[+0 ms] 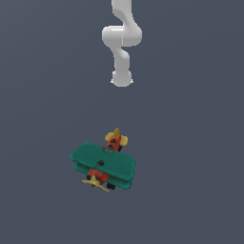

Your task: Pick up the object and move it to a goal position.

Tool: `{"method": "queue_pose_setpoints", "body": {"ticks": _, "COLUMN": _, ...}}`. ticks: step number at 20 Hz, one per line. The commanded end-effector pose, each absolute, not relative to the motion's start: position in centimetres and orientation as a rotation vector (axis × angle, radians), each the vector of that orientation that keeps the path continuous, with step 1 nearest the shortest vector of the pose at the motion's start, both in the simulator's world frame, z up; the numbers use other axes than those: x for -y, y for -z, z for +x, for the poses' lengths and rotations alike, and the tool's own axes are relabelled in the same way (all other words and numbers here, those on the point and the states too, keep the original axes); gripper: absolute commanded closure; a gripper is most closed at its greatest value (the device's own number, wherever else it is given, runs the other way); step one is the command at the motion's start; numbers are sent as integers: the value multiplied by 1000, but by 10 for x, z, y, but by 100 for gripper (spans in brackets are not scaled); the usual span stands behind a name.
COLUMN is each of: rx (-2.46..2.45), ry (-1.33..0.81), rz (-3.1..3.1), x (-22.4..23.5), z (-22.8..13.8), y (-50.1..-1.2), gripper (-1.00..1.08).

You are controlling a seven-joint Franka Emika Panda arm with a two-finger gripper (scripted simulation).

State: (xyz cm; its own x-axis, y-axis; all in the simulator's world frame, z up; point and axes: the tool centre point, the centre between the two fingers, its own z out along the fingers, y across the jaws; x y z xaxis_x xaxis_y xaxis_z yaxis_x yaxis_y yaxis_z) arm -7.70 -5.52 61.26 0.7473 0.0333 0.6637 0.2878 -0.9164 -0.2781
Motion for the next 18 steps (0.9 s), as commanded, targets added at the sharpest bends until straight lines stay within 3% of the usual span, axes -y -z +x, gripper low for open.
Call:
{"method": "queue_pose_setpoints", "body": {"ticks": 1, "rx": 249, "ry": 1013, "rz": -2535, "x": 65, "z": -80, "y": -624, "gripper": -20}}
{"method": "queue_pose_setpoints", "body": {"ticks": 18, "rx": 216, "ry": 1222, "rz": -2212, "x": 147, "z": -92, "y": -666, "gripper": -20}}
